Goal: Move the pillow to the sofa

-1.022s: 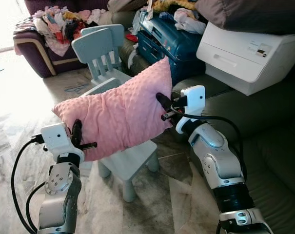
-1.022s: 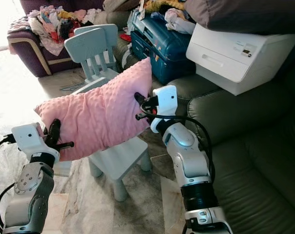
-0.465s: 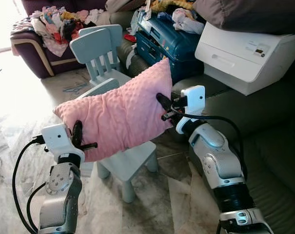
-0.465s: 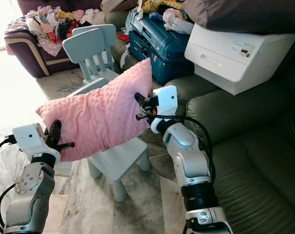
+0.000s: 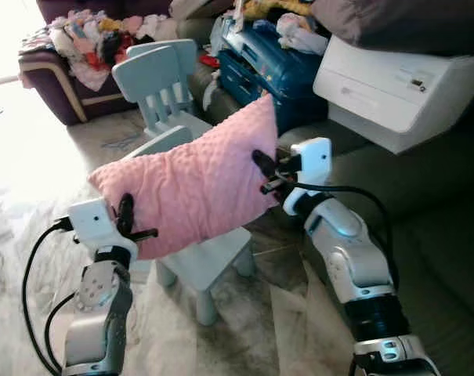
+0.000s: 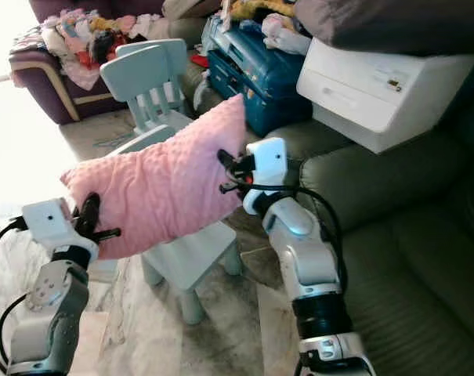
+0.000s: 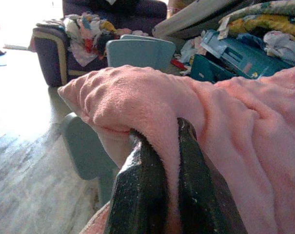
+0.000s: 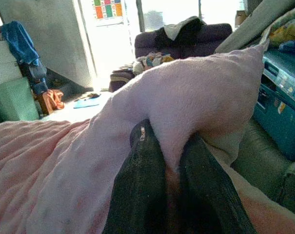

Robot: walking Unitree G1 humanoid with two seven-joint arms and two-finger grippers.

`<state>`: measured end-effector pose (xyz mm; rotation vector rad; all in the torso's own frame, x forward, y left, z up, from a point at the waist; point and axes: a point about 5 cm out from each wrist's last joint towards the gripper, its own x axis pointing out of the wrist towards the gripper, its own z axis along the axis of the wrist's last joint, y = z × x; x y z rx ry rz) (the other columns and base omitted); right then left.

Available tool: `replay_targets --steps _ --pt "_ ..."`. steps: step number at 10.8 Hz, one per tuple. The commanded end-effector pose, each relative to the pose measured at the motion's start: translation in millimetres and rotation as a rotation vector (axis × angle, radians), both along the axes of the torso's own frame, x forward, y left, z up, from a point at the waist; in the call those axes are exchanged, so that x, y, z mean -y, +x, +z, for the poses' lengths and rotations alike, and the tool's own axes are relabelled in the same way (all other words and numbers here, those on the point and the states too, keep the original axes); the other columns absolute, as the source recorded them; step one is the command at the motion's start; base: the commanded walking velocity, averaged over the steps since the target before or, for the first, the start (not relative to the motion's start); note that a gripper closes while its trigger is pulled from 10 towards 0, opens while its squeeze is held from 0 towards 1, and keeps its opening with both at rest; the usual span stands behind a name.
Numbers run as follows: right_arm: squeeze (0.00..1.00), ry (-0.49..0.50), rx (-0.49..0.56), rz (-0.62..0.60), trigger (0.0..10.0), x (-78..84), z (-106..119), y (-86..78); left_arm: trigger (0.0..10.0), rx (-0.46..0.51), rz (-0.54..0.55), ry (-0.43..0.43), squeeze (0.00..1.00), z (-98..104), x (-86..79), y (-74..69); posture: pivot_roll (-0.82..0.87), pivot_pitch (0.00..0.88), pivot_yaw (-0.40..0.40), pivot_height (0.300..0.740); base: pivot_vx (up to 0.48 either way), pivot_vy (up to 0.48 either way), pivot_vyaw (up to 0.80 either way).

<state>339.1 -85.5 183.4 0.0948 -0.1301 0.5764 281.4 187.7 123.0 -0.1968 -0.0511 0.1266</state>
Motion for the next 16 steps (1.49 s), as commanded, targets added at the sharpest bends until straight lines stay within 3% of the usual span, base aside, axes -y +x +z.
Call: replay_targets --steps 1,16 --pt "0.00 0.017 0.053 0.025 10.0 -6.6 12.5 -2.4 10.0 0.012 -0.002 0.011 0.00 2.6 -1.8 1.0 -0.20 0.041 0.044 0.740 0.000 0.000 0.00" --pt "0.00 0.006 0.051 0.022 10.0 -5.7 11.8 -2.3 10.0 0.014 -0.001 0.020 0.00 2.4 1.5 2.5 -0.20 0.037 0.043 0.740 0.000 0.000 0.00"
